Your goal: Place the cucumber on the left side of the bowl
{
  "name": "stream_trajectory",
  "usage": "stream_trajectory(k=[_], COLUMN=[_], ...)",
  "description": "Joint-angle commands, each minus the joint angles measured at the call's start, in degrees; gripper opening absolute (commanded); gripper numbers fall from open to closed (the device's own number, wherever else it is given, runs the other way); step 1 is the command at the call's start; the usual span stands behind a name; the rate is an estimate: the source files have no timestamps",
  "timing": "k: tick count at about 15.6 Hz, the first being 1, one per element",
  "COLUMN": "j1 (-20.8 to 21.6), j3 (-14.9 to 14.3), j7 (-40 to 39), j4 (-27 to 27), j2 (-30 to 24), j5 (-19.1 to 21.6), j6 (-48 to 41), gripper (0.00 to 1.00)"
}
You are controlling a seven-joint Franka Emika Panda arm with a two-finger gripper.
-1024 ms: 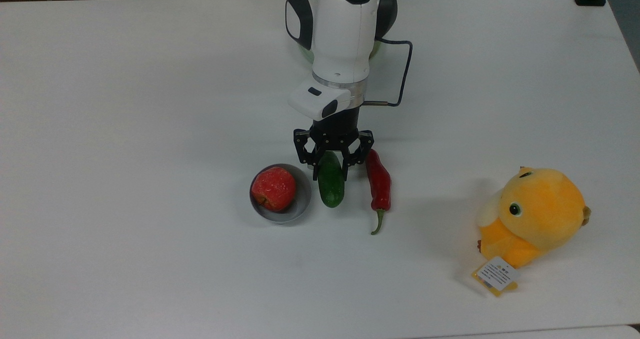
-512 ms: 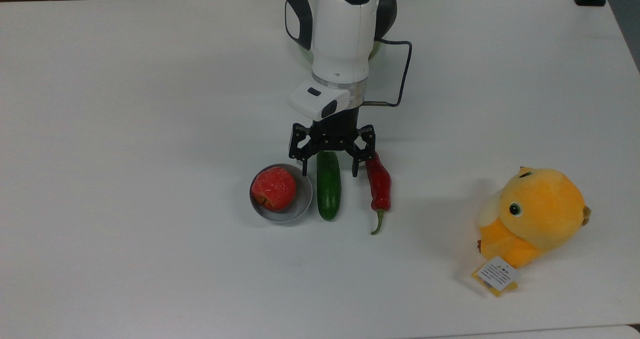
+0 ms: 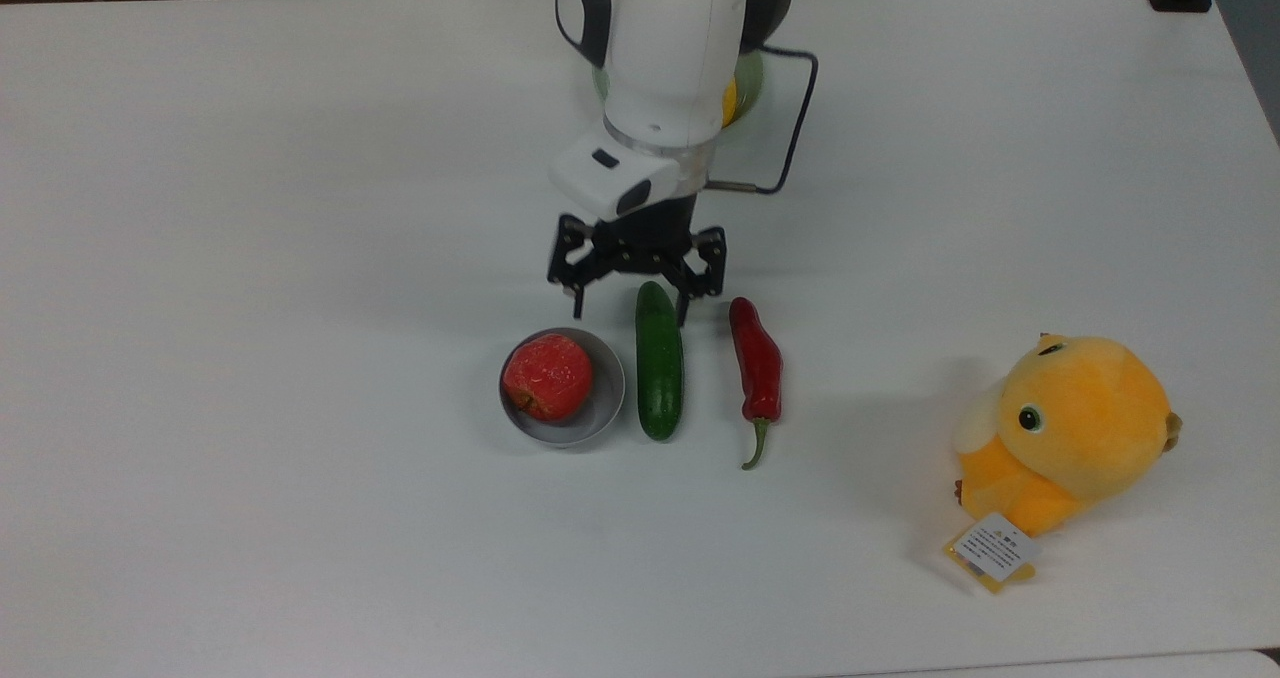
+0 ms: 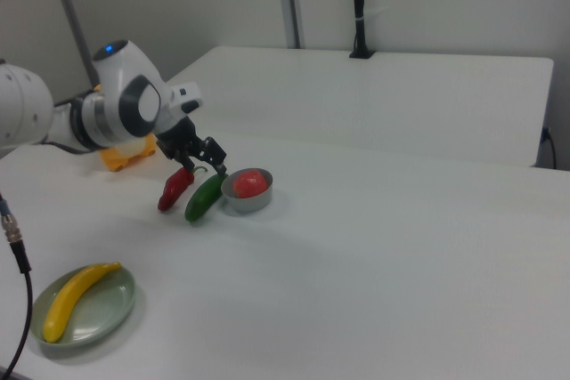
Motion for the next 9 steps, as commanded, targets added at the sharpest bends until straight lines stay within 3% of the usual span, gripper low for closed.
stream_trajectory(k=[1, 3, 6, 9], j1=[0.48, 0.83, 0.83, 0.92], j3=[-0.19, -0.19, -0.81, -2.56], j7=[0.40, 0.49, 0.22, -5.21], j4=[-4.19, -7.53, -8.07, -8.85], j2=[-8.93, -14.37, -19.40, -24.40], j5=[-0.31, 1.00, 7.31, 9.43], j6=[-10.97, -16.59, -22.14, -29.26], gripper=[1.00, 1.00, 1.00, 1.00])
